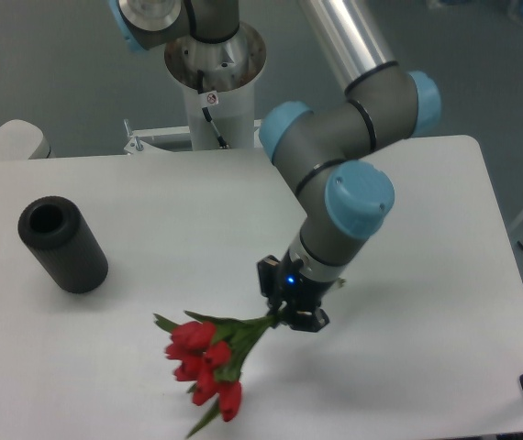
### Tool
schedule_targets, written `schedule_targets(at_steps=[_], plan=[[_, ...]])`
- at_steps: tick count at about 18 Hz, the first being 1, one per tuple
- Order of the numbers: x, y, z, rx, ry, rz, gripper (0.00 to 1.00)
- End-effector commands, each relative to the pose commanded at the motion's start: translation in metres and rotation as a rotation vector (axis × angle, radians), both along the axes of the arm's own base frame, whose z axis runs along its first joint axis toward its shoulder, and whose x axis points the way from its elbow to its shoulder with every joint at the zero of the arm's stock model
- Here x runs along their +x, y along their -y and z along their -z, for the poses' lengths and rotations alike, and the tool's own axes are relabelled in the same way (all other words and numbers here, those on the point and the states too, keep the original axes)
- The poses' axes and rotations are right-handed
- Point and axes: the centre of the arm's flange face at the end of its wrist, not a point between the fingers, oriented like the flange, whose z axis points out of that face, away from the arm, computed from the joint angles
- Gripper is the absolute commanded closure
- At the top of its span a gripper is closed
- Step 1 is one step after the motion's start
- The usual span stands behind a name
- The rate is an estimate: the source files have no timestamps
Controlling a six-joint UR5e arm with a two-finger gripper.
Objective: Insert the flowers into the vase
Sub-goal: 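Carry the tulips over the black vase, stems pointing into its opening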
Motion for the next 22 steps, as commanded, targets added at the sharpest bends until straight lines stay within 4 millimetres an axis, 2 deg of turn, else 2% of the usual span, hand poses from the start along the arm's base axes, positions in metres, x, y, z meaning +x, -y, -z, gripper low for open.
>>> schedule_targets(at_steps=[3, 7, 10, 11, 12, 14, 15, 17, 19, 22], plan=[[0.021, -0.006, -0.010, 0.094, 0.069, 0.015, 1.00], [0.038, -0.027, -0.048, 0.338, 0.261, 0.005, 1.00], [0.050, -0.032, -0.058, 0.390, 0.302, 0.006, 1.00], [0.061, -0.033, -0.070, 0.415, 0.303, 0.022, 1.00], [0.071, -0.033, -0.078, 0.437, 0.321, 0.031, 1.00], [0.088, -0.026, -0.073, 0.463, 0.370, 0.037, 1.00], [0.097, -0.021, -0.078, 0.498, 0.389, 0.045, 1.00], [0.107, -0.013, -0.081, 0.577, 0.441, 0.053, 1.00], [0.109, -0.010, -0.086, 0.618, 0.471, 0.052, 1.00], [0.136, 0.005, -0.085, 0.624, 0.483, 0.069, 1.00]])
